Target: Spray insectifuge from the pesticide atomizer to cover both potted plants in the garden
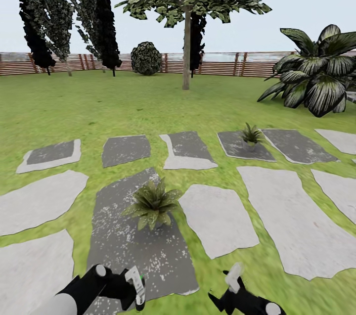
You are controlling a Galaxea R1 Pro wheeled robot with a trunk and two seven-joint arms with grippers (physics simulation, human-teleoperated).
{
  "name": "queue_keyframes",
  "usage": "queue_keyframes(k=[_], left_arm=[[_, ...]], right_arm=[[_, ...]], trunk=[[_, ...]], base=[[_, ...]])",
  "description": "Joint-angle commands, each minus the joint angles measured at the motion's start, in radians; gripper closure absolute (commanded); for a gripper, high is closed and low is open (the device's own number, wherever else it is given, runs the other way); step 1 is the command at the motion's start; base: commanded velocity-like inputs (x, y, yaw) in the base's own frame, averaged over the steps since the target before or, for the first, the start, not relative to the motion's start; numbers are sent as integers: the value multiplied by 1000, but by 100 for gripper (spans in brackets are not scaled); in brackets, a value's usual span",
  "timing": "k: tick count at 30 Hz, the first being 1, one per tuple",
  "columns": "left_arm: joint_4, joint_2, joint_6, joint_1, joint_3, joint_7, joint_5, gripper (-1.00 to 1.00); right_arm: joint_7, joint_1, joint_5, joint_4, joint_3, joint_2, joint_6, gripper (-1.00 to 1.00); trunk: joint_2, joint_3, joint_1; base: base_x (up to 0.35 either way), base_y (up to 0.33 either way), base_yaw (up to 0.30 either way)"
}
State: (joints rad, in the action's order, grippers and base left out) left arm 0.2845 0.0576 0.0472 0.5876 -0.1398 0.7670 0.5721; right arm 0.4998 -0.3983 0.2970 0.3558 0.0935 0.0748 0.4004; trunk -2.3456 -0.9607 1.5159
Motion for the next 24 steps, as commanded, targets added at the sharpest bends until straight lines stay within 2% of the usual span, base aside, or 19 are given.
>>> queue_keyframes(k=[1, 3, 9, 13, 15, 18, 21, 22, 24], left_arm=[[0, 0, 63, 0, -1, 2, 7, 100], [-6, -2, 123, 0, -1, 2, 7, 100], [-7, -4, 131, 0, -10, 11, 17, 100], [-7, -4, 125, 9, -26, 20, 24, 100], [-7, -6, 93, 15, -61, 34, 56, 100], [6, -17, 22, 19, -89, 68, 135, 100], [9, -19, 7, 22, -93, 131, 158, 100], [10, -19, 5, 22, -93, 150, 160, 100], [10, -19, 4, 23, -97, 171, 171, 100]], right_arm=[[28, 0, 30, 13, 3, 0, 6, -100], [46, 0, 42, 25, 3, 0, 5, -100], [51, 0, 51, 31, 4, 0, 6, -100], [53, -4, 127, 53, 5, -10, 4, -100], [98, -16, 158, 79, 5, -17, 2, -100], [240, -40, 172, 149, 5, -28, -32, -100], [285, -59, 176, 180, 6, -46, -97, -100], [291, -68, 176, 184, 6, -49, -107, 100], [332, -80, 177, 186, 7, -52, -113, 100]], trunk=[[0, -1, 0], [0, -1, 0], [0, -1, 0], [0, -1, 0], [0, -1, 0], [0, -1, 0], [0, -1, 0], [0, -1, 0], [0, -1, 0]], base=[[-1, 0, 0], [0, 0, 0], [0, 0, 0], [0, 0, 0], [0, 0, 0], [0, 0, 0], [0, 0, 0], [0, 0, 0], [0, 0, 0]])
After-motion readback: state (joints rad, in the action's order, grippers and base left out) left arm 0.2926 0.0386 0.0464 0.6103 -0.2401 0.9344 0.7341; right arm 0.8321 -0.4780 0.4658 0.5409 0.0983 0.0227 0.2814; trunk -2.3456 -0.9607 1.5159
